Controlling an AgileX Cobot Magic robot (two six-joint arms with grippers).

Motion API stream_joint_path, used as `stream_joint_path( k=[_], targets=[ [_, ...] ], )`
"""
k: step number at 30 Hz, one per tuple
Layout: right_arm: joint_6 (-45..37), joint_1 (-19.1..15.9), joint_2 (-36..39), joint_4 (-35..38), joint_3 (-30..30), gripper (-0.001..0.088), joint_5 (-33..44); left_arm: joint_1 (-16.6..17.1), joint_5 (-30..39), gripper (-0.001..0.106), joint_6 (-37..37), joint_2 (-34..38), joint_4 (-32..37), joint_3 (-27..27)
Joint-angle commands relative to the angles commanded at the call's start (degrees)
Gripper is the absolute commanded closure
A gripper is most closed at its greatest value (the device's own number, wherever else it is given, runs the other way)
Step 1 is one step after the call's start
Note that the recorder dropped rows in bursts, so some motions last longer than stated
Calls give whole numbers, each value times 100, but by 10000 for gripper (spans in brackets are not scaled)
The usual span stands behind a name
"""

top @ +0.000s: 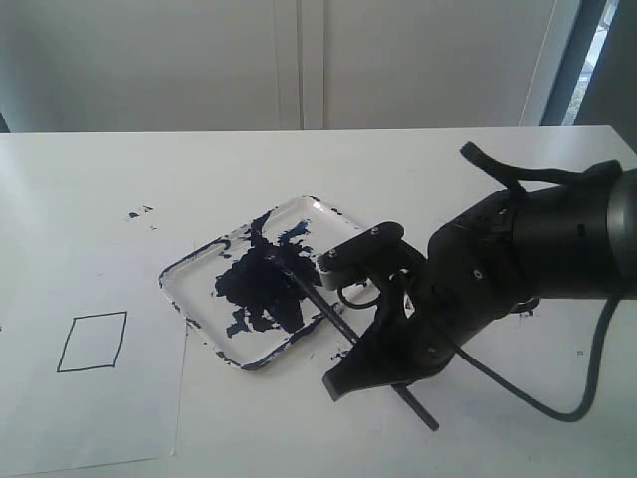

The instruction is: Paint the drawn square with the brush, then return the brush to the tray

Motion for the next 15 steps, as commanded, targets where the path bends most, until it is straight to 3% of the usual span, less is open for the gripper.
stream_joint_path(
  k=[15],
  targets=[
    [-229, 188, 0, -451, 42, 589, -46, 0, 0, 583, 24, 0, 0, 0]
  ],
)
